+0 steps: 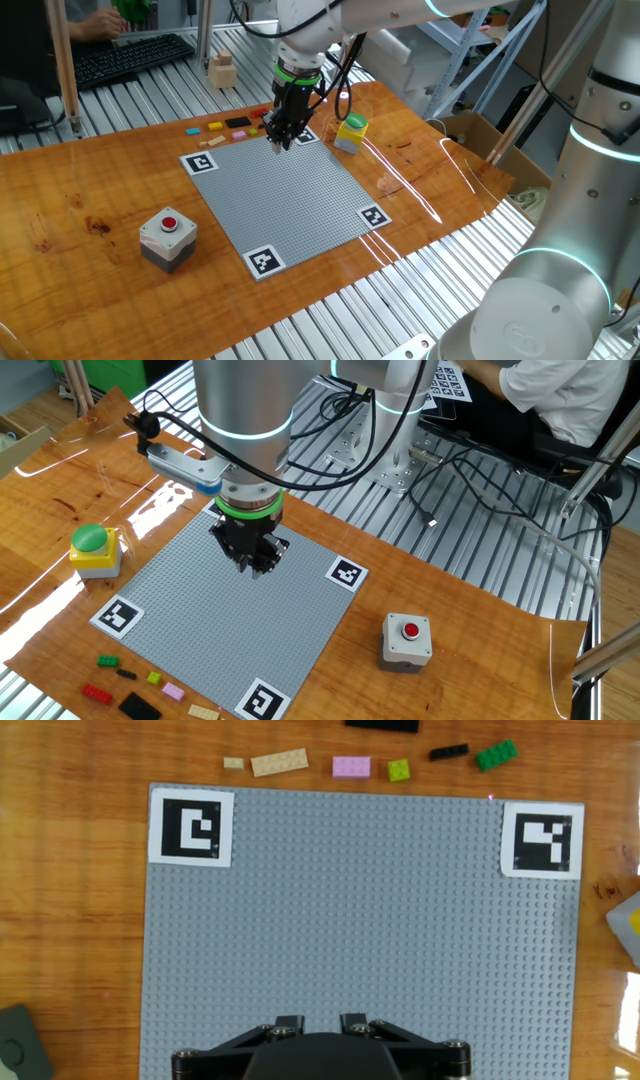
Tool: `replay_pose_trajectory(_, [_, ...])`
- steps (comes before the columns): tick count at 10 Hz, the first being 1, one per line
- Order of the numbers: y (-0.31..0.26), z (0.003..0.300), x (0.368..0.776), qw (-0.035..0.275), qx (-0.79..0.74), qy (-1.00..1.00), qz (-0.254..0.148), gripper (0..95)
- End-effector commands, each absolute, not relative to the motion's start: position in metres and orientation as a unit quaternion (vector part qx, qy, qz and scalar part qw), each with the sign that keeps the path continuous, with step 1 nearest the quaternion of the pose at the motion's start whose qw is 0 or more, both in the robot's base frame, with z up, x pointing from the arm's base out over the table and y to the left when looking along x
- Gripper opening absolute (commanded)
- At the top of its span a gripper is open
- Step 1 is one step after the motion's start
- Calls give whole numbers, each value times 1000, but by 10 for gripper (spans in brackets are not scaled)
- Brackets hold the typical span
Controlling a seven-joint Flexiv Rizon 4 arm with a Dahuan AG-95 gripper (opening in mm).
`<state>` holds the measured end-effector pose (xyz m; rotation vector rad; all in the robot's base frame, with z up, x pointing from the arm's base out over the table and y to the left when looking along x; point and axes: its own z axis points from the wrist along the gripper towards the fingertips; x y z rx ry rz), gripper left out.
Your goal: Build with small Lego blocks
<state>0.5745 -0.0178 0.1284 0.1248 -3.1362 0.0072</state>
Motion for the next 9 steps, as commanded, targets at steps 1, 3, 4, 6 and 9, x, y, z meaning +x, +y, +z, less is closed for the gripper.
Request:
replay_pose_trajectory(1, [-18,128,574,0,43,-999,4,190])
replay_pose_trajectory(3, [-18,128,574,-5,44,-999,3,190])
replay_pose_trajectory(4, [-18,128,574,-6,44,-999,4,190])
replay_pose_trajectory(6, [-18,128,574,-5,46,-999,5,190])
replay_pose_trajectory(9, [-22,124,596,-5,47,-999,0,190])
